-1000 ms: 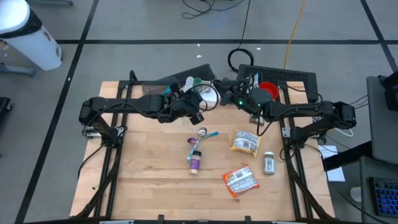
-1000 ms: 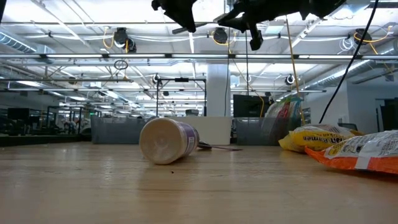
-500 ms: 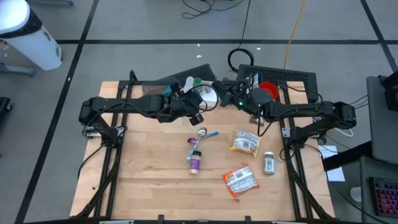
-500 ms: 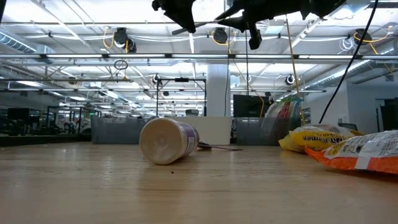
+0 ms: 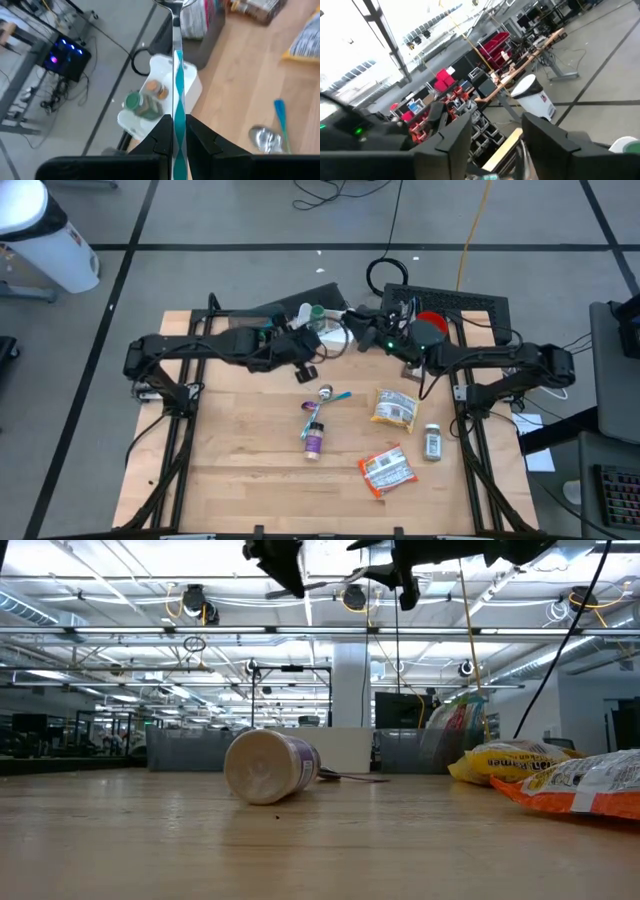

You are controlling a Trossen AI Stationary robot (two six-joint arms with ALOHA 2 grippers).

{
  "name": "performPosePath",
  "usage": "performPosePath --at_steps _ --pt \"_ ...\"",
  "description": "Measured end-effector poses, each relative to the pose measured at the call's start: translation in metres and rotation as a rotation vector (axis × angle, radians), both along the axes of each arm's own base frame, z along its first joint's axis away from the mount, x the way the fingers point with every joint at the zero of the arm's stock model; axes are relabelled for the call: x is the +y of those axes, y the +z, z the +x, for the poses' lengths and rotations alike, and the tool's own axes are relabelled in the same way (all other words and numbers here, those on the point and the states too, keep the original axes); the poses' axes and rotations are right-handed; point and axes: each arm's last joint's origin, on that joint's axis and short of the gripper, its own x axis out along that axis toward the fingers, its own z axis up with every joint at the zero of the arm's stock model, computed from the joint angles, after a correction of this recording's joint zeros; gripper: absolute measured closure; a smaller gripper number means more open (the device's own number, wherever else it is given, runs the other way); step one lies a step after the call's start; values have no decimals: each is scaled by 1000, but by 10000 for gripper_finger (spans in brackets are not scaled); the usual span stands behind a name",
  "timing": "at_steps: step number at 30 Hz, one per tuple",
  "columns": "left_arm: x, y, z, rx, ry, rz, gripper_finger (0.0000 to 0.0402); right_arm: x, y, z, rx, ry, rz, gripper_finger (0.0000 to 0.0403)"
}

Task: Pick & Place Food Item
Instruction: Put the left blue patterned spoon into the left black bin

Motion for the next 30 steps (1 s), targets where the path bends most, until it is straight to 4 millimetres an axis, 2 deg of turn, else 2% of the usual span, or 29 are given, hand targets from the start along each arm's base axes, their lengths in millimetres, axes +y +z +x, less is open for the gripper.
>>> performPosePath --at_steps 6,12,17,23,26,30 --pt "26 26 -38 -52 16 -136 371 -6 5 -7 -1 -26 -9 218" --pt "62 63 -93 -226 16 -265 371 -6 6 -9 22 -36 -34 225" --pt "89 80 -130 -344 -33 -378 371 -7 3 -8 61 -49 -40 225" --pt "111 82 -155 -417 -95 -524 371 -8 1 -9 86 -100 -35 228" --pt "122 80 -167 -407 -93 -543 371 -8 0 -9 103 -104 -52 229" --pt "139 59 -174 -404 -71 -601 371 -8 -1 -9 124 -117 -65 228"
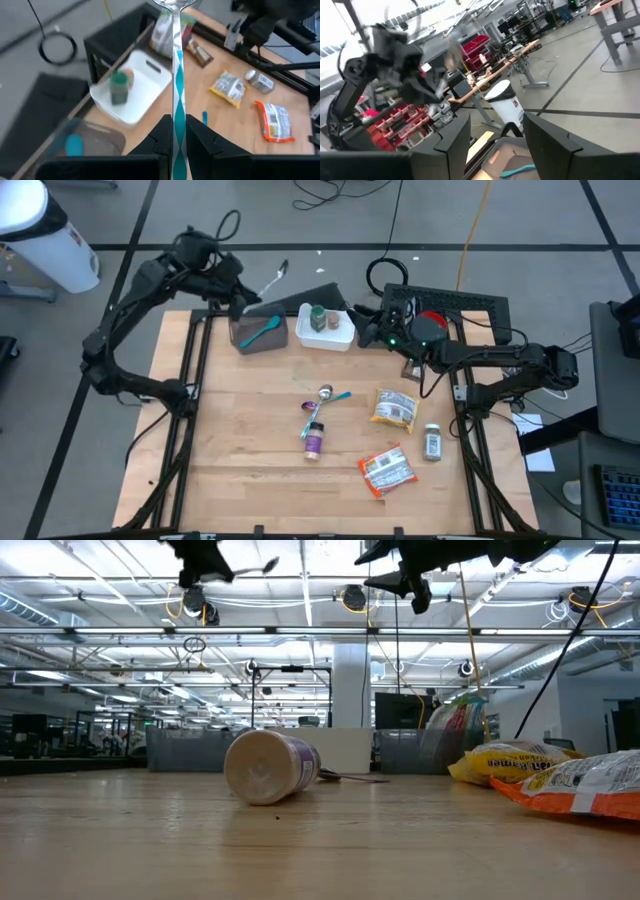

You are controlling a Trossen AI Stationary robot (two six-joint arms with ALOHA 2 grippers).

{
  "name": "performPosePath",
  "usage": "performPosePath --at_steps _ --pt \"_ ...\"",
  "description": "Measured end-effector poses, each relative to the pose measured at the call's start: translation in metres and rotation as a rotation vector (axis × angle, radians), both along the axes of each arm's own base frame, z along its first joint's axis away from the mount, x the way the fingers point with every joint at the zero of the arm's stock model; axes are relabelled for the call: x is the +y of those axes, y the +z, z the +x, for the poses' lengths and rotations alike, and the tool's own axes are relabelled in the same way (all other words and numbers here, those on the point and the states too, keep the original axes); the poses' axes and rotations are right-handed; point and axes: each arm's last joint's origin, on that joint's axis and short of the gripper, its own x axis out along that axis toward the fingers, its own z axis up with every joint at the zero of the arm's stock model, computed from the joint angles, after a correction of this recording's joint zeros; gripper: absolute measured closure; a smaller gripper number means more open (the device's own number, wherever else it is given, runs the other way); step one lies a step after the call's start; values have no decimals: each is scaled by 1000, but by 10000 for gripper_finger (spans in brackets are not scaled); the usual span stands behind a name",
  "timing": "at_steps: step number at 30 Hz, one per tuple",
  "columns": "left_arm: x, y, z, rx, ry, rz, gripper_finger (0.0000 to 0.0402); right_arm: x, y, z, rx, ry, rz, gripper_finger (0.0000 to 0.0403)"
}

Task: Pick & Place Food Item
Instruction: Put the left blue patterned spoon into the left black bin

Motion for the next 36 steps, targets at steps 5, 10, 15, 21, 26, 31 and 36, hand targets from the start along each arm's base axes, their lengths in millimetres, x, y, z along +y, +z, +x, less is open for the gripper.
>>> performPosePath --at_steps 5,10,15,21,26,31,36 --pt "11 -40 -18 47 62 -105 371 -1 -4 0 39 -18 8 232" --pt "-7 -81 -33 62 77 -146 371 -1 -10 0 105 -41 28 234" --pt "-34 -117 -53 50 152 -184 371 -8 -15 -2 157 -67 39 234" --pt "-51 -146 -62 125 307 -190 371 -26 -20 -8 213 -127 43 234" --pt "-51 -150 -54 200 368 -125 371 -41 -27 -13 248 -14 60 234" --pt "-35 -154 -31 245 367 -89 371 -50 -46 -20 301 91 79 234" --pt "-12 -164 -10 365 360 -70 371 -56 -65 -28 234 78 173 234"
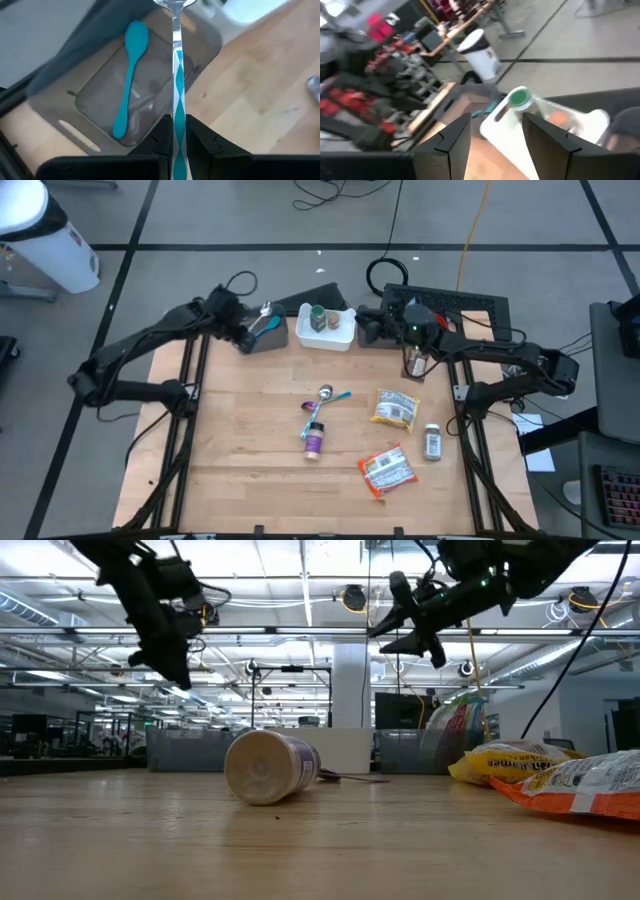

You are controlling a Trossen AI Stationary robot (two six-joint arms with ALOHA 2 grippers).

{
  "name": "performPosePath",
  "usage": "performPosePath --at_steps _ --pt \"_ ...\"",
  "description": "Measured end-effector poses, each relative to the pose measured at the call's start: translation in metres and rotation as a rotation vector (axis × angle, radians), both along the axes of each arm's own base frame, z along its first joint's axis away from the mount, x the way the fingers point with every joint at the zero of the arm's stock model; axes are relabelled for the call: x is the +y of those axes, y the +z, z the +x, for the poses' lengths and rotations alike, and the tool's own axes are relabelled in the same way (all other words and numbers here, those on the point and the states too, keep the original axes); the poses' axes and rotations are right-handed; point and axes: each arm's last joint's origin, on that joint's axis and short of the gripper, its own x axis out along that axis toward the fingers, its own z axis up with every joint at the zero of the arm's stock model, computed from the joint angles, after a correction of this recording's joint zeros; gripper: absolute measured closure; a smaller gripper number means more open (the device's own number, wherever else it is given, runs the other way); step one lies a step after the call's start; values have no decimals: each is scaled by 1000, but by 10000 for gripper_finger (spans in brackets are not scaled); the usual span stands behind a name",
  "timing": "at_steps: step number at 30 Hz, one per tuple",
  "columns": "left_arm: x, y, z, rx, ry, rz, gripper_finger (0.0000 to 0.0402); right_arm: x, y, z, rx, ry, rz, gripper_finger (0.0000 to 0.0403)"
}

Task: Pick & Place Food Item
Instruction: Put the left blue patterned spoon into the left black bin

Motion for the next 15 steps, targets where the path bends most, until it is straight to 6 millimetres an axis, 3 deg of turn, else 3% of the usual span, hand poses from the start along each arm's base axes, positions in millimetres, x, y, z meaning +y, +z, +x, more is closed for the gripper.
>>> performPosePath --at_steps 7,15 --pt "31 -10 20 144 -73 9 371 4 -17 -7 -130 86 36 234" --pt "59 -16 19 219 -70 -12 371 6 -28 -11 -167 76 99 234"
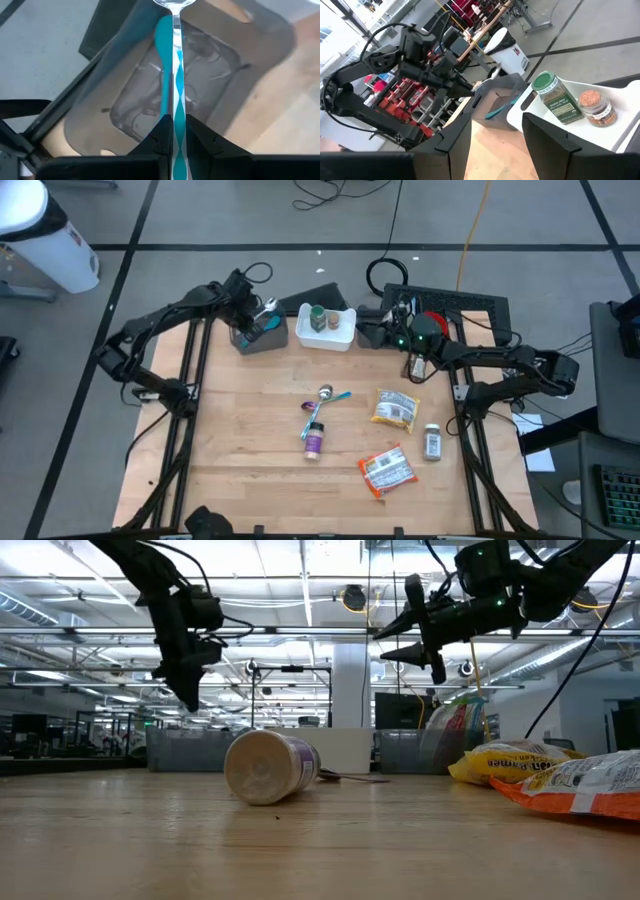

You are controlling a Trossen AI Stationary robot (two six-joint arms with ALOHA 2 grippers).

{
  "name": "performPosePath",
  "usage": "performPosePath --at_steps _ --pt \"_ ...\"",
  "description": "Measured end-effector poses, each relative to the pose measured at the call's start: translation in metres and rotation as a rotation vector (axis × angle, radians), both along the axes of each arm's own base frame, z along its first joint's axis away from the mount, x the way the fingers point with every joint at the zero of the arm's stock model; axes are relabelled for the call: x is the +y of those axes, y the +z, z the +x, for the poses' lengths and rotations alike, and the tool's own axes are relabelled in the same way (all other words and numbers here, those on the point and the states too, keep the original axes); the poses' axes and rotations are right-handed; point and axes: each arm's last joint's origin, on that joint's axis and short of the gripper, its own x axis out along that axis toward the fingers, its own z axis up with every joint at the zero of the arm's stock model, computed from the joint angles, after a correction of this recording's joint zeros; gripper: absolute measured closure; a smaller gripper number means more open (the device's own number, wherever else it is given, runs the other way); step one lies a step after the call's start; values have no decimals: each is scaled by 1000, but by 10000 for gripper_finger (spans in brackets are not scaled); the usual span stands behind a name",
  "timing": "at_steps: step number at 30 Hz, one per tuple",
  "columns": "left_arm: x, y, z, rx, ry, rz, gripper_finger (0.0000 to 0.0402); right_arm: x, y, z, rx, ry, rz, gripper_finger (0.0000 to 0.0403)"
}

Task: Pick & Place Food Item
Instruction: Put the left blue patterned spoon into the left black bin

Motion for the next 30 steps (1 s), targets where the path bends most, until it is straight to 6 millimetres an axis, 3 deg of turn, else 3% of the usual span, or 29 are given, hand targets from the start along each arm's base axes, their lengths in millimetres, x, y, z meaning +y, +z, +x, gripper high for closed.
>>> performPosePath --at_steps 9,30 --pt "13 -20 -7 79 8 -80 371 0 4 0 -32 0 -19 234" --pt "29 -57 10 71 -41 -158 371 0 3 0 -29 0 -22 234"
